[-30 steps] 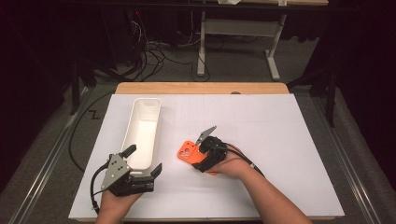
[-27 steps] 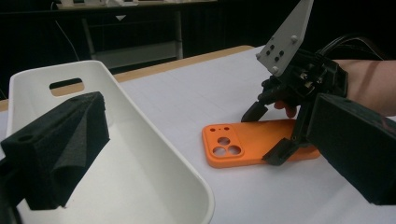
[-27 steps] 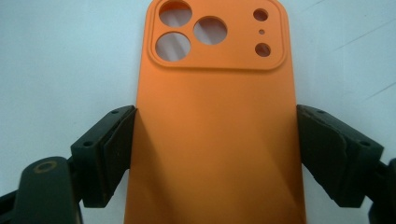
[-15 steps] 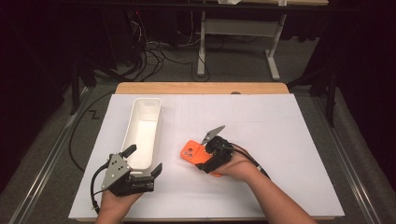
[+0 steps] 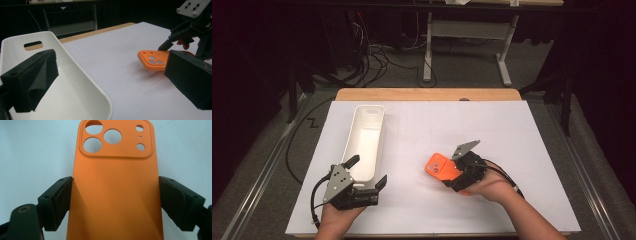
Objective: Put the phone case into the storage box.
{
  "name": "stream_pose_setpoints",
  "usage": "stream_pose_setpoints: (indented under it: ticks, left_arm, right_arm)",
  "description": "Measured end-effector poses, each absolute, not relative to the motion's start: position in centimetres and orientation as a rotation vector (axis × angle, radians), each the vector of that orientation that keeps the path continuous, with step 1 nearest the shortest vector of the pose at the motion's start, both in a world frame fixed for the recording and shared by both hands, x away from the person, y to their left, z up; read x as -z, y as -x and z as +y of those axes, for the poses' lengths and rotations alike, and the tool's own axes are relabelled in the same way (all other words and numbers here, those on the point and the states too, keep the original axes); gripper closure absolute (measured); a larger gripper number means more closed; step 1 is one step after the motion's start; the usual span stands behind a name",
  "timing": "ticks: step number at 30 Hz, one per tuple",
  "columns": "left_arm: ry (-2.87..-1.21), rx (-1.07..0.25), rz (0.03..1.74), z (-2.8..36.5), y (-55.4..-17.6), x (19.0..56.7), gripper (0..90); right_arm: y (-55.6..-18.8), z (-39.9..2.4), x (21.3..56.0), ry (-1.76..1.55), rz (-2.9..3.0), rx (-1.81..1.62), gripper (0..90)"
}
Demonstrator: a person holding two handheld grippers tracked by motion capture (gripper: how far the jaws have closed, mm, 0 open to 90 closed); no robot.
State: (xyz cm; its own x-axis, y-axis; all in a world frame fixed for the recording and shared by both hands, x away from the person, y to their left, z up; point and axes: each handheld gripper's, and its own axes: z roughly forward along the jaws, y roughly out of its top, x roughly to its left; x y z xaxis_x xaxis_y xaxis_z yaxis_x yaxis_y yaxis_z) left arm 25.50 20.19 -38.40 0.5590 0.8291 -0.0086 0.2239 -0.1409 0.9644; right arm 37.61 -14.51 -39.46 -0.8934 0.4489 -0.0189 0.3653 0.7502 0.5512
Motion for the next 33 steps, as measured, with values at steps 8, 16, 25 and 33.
stream_pose_setpoints:
  ticks: [8, 16, 25, 33]
  left_arm:
    - [-1.666, -0.663, 0.898, 20.1, -25.6, 38.5, 0.1]
    - [-1.636, -0.636, 0.923, 20.5, -25.8, 38.5, 0.1]
    - [-1.645, -0.646, 0.924, 20.5, -25.8, 38.6, 0.1]
    - [-1.656, -0.646, 0.917, 20.2, -25.9, 38.7, 0.1]
  right_arm:
    - [-36.4, -18.5, 39.3, -0.704, 2.754, -0.861, 16.8]
    - [-35.1, -21.9, 39.8, -0.761, 2.712, -0.914, 16.8]
    - [-34.1, -23.7, 41.0, -0.78, 2.672, -0.929, 16.8]
    - [-34.0, -24.9, 41.2, -0.818, 2.634, -0.984, 16.8]
